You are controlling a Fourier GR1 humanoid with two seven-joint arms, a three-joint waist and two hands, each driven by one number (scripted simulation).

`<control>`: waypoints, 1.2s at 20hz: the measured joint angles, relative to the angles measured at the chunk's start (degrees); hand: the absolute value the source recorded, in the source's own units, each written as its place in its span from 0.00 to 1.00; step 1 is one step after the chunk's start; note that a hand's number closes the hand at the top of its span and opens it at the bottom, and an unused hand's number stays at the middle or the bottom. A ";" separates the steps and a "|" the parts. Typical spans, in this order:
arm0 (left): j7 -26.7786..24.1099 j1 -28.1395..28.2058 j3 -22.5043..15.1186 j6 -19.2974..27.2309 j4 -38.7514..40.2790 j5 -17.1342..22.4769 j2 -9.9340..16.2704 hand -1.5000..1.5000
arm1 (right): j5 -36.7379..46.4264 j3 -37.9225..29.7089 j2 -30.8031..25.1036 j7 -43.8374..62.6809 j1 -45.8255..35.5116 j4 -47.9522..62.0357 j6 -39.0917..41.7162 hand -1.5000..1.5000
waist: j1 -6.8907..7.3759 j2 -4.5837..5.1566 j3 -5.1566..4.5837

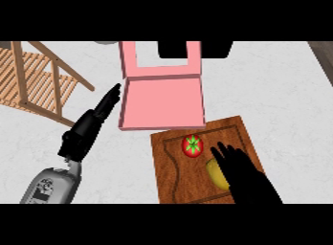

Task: Pick the lemon from the cutting board and place it in the cardboard box

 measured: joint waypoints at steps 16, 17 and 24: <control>0.92 0.16 3.98 -4.02 -0.98 -2.25 -2.17 0.50 | 4.39 -2.62 5.68 -4.41 0.32 9.04 3.33 0.00 | 0.04 0.00 0.00; 2.10 0.15 4.21 -4.43 -2.10 -2.05 -2.10 0.50 | 4.40 -3.05 5.90 -4.92 0.12 9.89 3.45 0.00 | 0.06 0.00 0.00; 0.18 0.55 4.56 -4.36 -0.20 -4.06 -3.98 0.50 | 7.91 -3.90 6.40 -7.95 1.34 14.32 0.61 0.00 | 0.00 -0.02 -0.01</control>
